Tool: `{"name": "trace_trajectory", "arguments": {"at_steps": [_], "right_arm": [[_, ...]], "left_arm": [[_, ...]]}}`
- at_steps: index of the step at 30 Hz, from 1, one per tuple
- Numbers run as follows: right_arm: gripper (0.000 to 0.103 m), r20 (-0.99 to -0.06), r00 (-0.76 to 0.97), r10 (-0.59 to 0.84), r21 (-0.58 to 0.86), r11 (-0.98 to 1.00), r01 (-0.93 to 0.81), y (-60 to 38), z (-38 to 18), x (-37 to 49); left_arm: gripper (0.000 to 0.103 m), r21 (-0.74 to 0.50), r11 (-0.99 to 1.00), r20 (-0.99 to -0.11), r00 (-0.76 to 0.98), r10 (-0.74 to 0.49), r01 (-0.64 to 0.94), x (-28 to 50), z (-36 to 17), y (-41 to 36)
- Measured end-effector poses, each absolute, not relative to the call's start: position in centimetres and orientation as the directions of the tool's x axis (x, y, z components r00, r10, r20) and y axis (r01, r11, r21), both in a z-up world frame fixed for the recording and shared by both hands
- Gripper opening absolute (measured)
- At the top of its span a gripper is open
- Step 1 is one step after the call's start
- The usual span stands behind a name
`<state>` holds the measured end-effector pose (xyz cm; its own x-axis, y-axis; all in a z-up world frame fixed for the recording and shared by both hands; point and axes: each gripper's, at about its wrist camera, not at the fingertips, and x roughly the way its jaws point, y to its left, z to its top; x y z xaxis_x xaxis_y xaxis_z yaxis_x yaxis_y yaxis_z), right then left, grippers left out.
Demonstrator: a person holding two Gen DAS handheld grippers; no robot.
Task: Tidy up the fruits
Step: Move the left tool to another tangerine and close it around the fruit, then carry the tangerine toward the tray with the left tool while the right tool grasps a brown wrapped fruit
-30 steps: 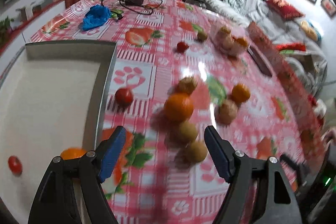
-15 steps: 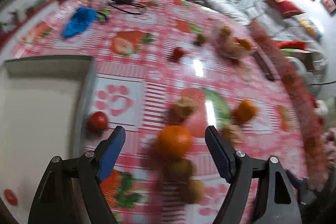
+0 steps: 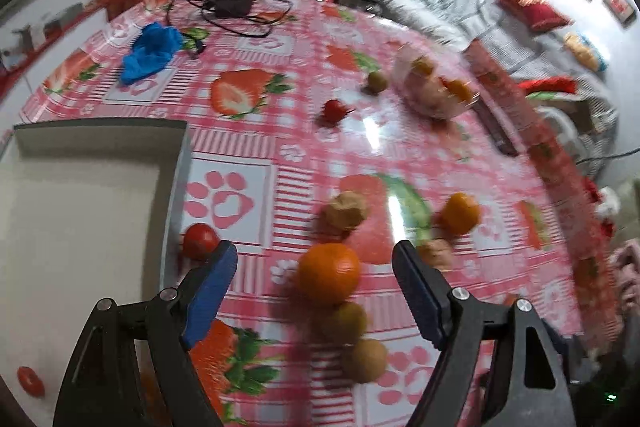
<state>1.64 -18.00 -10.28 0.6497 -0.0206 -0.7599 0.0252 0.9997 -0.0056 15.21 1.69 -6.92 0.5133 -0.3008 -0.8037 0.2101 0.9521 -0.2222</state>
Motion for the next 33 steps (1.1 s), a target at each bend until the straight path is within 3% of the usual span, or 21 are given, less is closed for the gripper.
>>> {"name": "trace_trajectory", "arguments": {"at_steps": [7,15,18,22,33], "right_arm": [[0.103,-0.758,0.652,-0.020,-0.006,1.000,0.025,-18.0,-10.3,1.6],[0.103,-0.758,0.652,-0.020,-0.006,1.000,0.024,-17.9,-10.3,1.5],[0.103,-0.758,0.652,-0.020,-0.005,1.000,0.024,-17.9,-10.3,1.5],[0.103,-0.758,0.652,-0.020,-0.006,1.000,0.024,-17.9,-10.3,1.5],[0.103,-0.787,0.616,-0.021,-0.006,1.000,0.027,-17.9,-10.1,2.1]], "left_arm": [[0.083,-0.233,0.945,-0.808,0.494,-0.320,0.232,15.3,-7.4,0.5],[0.082,-0.098,0.958,-0.845,0.486,-0.223,0.269,15.0,-8.2,-2.4],[0.069,-0.069,0.968,-0.857,0.482,-0.181,0.241,15.3,-8.7,-2.2],[0.040,-0.043,0.973,-0.859,0.489,-0.152,0.227,15.5,-8.5,-1.9],[0.039,-0.108,0.975,-0.831,0.520,-0.196,0.195,13.8,-6.9,0.0]]}}
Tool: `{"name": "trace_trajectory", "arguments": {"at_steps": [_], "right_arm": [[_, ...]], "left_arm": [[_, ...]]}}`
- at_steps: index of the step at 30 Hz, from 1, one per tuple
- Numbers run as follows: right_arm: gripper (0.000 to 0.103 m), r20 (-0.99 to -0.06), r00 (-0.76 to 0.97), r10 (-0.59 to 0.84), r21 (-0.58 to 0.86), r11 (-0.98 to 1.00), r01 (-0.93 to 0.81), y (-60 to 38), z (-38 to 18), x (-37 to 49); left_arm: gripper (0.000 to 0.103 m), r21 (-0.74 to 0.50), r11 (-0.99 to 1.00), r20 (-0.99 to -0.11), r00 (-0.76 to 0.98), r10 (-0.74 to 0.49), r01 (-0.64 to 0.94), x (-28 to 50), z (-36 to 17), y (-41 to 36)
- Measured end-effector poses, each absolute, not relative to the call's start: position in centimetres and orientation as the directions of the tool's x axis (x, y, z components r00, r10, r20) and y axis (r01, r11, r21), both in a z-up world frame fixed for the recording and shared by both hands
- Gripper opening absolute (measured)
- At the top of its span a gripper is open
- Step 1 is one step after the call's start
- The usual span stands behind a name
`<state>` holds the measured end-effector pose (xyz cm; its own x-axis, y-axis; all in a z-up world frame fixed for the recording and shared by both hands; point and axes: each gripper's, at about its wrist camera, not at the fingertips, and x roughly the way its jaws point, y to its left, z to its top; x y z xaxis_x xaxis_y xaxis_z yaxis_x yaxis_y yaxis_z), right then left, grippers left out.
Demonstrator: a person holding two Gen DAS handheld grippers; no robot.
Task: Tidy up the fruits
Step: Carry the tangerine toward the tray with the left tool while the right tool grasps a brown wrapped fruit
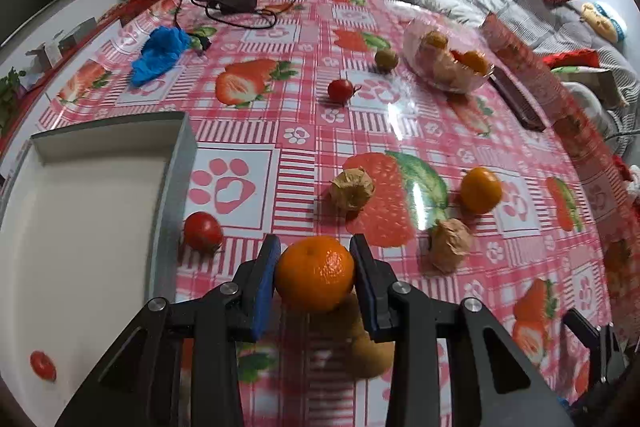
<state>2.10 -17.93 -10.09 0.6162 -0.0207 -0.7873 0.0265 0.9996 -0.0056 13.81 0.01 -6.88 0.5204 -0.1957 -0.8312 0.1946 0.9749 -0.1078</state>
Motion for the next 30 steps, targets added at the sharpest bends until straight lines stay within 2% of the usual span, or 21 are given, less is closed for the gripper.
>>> {"name": "trace_trajectory", "arguments": {"at_steps": [6,11,15,19,30], "right_arm": [[0.103,-0.828,0.560,-0.016,-0.005,1.000,0.022,-18.1,-10.0,3.2],[0.103,-0.869,0.495,-0.012,-0.002,1.000,0.020,-18.1,-9.9,4.2],[0.103,-0.899,0.436,0.041,0.059,0.998,0.029,-18.6,-9.5,5.7],[0.103,-0.899,0.429,0.094,0.137,0.988,0.070,-19.2,-8.3,6.9],[0.103,-0.890,0.455,0.026,0.072,0.994,0.083,-17.4,-7.3,12.1]], "left_arm": [[0.039,-0.103,0.970,-0.795,0.568,-0.214,0.220,10.7,-5.4,0.9],[0.039,-0.116,0.967,-0.799,0.557,-0.227,0.227,8.3,-6.1,1.5],[0.039,-0.136,0.962,-0.802,0.545,-0.247,0.235,7.3,-6.7,1.7],[0.039,-0.161,0.959,-0.799,0.540,-0.266,0.234,6.9,-6.6,2.4],[0.039,-0.116,0.968,-0.810,0.542,-0.222,0.222,6.4,-7.7,2.5]]}}
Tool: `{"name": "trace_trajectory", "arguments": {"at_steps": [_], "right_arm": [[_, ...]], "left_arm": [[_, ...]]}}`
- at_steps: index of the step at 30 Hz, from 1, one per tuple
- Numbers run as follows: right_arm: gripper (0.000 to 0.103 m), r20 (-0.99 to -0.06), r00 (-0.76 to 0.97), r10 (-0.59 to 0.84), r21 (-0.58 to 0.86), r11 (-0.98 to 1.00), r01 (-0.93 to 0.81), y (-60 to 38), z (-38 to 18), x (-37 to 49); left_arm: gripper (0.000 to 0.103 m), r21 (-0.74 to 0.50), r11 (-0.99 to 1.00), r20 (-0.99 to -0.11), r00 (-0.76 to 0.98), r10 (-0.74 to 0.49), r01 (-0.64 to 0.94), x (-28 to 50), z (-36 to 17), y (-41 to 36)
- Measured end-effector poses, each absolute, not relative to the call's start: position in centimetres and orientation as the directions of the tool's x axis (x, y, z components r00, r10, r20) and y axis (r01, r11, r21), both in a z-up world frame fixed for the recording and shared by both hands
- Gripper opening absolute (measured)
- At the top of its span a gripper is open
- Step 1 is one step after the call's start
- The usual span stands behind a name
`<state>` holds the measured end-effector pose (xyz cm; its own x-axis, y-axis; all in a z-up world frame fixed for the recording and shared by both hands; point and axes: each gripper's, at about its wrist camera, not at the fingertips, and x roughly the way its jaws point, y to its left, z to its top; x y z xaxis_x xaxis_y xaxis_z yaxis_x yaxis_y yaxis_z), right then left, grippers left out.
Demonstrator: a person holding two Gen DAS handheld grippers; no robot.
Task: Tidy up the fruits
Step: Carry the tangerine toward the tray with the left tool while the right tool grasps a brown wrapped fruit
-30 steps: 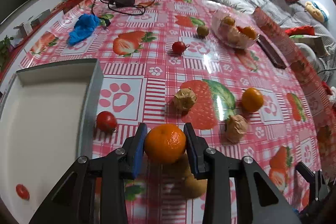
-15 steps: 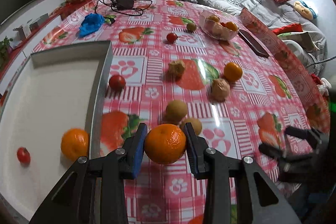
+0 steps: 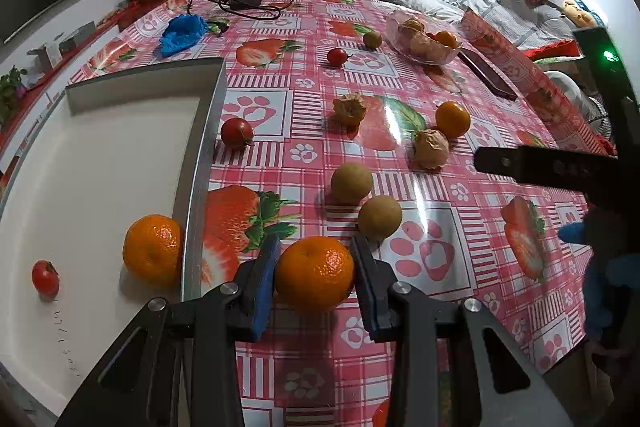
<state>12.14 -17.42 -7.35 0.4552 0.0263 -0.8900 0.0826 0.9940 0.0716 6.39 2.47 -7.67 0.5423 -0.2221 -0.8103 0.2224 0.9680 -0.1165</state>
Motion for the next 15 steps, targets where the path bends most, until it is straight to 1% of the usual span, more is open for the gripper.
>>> {"name": "trace_trajectory", "arguments": {"at_steps": [4,8,13,15], "right_arm": [[0.103,-0.887,0.458,0.047,0.091,0.993,0.073,-16.8,-7.8,12.7],[0.103,-0.874,0.485,0.036,0.044,0.999,0.004,-14.5,-7.8,13.1],[0.102,-0.871,0.489,0.053,0.042,0.999,-0.035,-12.6,-8.6,14.4],[0.090,-0.871,0.485,0.073,0.060,0.997,-0.042,-12.2,-8.9,14.7]], "left_arm": [[0.039,-0.098,0.971,-0.810,0.550,-0.205,0.218,6.5,-7.9,2.5],[0.040,-0.085,0.973,-0.809,0.555,-0.194,0.215,6.6,-8.0,2.3],[0.040,-0.079,0.974,-0.810,0.556,-0.187,0.213,6.7,-8.1,2.3],[0.040,-0.074,0.974,-0.810,0.557,-0.183,0.212,6.7,-8.1,2.3]]}}
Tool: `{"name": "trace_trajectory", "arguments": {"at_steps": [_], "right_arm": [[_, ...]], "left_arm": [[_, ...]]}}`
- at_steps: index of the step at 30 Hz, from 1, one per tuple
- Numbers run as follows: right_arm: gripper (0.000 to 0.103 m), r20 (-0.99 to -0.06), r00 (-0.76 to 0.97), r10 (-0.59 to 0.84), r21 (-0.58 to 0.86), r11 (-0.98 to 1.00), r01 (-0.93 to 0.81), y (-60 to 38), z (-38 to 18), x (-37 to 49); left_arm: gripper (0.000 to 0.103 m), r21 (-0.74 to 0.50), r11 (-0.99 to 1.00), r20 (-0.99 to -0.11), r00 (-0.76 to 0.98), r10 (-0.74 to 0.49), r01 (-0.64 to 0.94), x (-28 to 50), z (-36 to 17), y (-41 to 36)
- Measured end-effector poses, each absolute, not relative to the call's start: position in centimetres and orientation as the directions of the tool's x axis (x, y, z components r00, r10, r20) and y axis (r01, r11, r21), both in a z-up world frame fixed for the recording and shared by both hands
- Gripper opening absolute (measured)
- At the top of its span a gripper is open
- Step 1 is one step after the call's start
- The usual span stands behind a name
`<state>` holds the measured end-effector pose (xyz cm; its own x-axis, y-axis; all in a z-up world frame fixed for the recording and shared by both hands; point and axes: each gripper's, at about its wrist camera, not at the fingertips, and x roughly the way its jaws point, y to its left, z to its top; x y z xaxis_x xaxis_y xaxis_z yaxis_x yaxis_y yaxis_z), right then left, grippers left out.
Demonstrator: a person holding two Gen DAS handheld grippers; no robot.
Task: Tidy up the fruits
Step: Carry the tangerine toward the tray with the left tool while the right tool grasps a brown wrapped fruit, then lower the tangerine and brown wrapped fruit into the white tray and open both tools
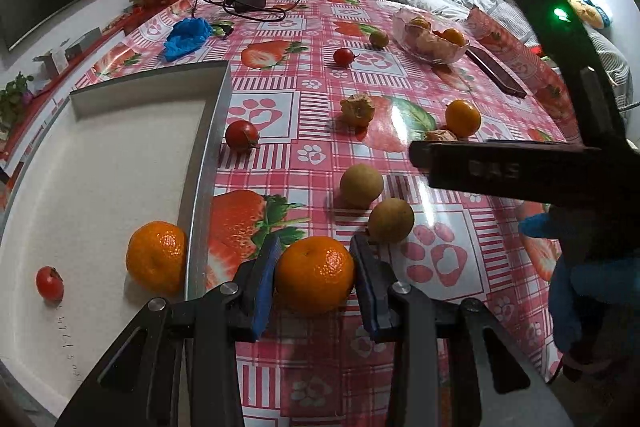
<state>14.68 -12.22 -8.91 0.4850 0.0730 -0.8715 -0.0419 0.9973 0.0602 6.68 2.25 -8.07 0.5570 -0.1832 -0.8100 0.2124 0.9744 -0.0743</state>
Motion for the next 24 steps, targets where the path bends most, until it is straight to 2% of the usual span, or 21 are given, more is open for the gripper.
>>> {"name": "trace_trajectory", "arguments": {"at_steps": [1,4,6,8,14,24], "right_arm": [[0.082,-0.875,0.477,0.086,0.074,0.996,-0.045,-12.0,-9.1,14.8],[0.079,-0.871,0.486,0.070,0.049,0.997,-0.055,-11.3,-9.3,15.1],[0.062,-0.864,0.502,0.045,0.009,0.997,-0.073,-10.7,-9.2,14.9],[0.031,-0.858,0.511,0.061,0.012,0.995,-0.097,-10.6,-9.1,14.7],[0.030,-0.853,0.497,0.160,0.134,0.987,-0.087,-12.2,-8.8,13.1],[0.030,-0.845,0.493,0.207,0.196,0.978,-0.075,-13.7,-7.5,9.6]], "left_arm": [[0.040,-0.069,0.975,-0.811,0.557,-0.179,0.212,6.7,-8.1,2.2],[0.040,-0.055,0.975,-0.811,0.561,-0.169,0.214,6.7,-8.2,2.0],[0.039,-0.050,0.976,-0.811,0.562,-0.165,0.214,6.7,-8.3,2.0],[0.039,-0.050,0.975,-0.810,0.562,-0.165,0.214,6.7,-8.3,2.0],[0.039,-0.096,0.972,-0.810,0.551,-0.201,0.213,6.6,-8.1,2.4],[0.039,-0.128,0.969,-0.788,0.572,-0.229,0.212,5.2,-5.2,3.5]]}}
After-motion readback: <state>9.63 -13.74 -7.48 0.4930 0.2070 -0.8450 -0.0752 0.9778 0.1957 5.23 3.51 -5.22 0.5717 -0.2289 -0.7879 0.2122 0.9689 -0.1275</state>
